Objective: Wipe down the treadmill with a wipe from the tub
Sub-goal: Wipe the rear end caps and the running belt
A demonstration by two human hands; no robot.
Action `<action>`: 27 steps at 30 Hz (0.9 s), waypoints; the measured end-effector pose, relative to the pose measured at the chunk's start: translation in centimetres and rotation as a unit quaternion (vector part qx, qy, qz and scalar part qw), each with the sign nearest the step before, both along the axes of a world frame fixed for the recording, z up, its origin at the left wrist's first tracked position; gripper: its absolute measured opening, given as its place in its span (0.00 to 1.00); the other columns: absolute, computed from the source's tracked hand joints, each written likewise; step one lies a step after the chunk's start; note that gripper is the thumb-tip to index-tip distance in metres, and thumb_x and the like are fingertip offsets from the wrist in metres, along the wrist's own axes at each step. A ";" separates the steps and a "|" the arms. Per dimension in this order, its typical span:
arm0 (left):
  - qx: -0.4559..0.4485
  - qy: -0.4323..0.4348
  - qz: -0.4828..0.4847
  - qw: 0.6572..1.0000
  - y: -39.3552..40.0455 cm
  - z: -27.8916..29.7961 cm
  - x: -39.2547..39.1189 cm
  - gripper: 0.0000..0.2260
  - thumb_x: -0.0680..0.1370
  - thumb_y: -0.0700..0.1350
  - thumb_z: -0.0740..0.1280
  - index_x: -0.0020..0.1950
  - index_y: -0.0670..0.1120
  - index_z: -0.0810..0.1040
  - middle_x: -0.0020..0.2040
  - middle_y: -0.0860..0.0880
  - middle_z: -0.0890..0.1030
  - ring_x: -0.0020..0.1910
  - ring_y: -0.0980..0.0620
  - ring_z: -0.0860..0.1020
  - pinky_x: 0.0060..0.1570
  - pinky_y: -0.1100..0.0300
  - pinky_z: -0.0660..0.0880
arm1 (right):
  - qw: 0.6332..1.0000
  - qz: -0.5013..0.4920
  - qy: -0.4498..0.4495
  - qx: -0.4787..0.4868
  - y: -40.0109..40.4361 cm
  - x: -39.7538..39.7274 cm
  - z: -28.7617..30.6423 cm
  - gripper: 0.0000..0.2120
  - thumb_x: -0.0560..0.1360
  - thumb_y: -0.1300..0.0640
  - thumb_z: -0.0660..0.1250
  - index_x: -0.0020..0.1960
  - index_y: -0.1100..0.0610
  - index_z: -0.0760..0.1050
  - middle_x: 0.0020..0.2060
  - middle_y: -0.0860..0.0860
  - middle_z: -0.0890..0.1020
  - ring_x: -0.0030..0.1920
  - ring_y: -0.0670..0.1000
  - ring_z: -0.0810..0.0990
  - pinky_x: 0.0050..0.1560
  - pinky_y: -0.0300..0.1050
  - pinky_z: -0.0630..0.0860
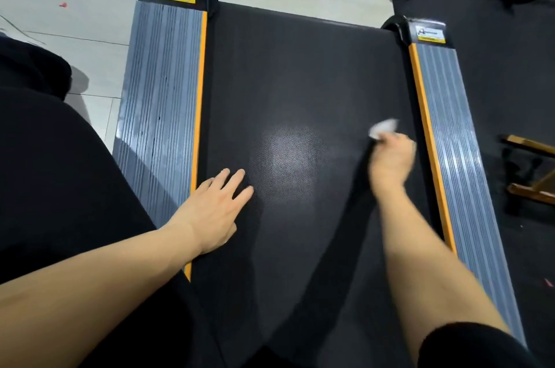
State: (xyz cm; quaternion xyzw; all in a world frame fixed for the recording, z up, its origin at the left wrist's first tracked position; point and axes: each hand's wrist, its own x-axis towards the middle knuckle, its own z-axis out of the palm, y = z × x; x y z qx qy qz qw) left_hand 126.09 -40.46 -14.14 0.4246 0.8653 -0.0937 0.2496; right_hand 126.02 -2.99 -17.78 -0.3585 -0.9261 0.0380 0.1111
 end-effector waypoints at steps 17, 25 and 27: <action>-0.041 -0.027 -0.001 0.999 0.3 -0.2 -0.1 0.35 0.84 0.55 0.53 0.81 0.52 0.31 0.80 0.40 0.31 0.81 0.38 0.37 0.80 0.44 0.43 | 0.931 0.353 -0.013 -0.087 -11.9 -5.0 0.5 0.12 0.75 0.61 0.63 0.49 0.55 0.85 0.45 0.53 0.84 0.47 0.55 0.79 0.48 0.37 0.71; 0.022 -0.001 0.047 0.999 1.7 -0.3 -0.6 0.34 0.83 0.55 0.54 0.84 0.51 0.40 0.82 0.40 0.37 0.82 0.37 0.40 0.80 0.41 0.46 | 0.992 -0.122 0.008 -0.043 1.8 -0.3 -0.3 0.14 0.77 0.61 0.60 0.53 0.59 0.84 0.44 0.65 0.81 0.47 0.68 0.79 0.47 0.58 0.76; 0.002 -0.014 0.033 0.999 1.7 -0.6 -1.1 0.35 0.83 0.56 0.53 0.83 0.52 0.35 0.82 0.42 0.33 0.81 0.38 0.38 0.79 0.40 0.45 | 0.999 -0.034 0.031 -0.027 -3.1 -3.1 -0.2 0.14 0.76 0.60 0.60 0.53 0.56 0.83 0.42 0.60 0.83 0.43 0.64 0.81 0.43 0.54 0.75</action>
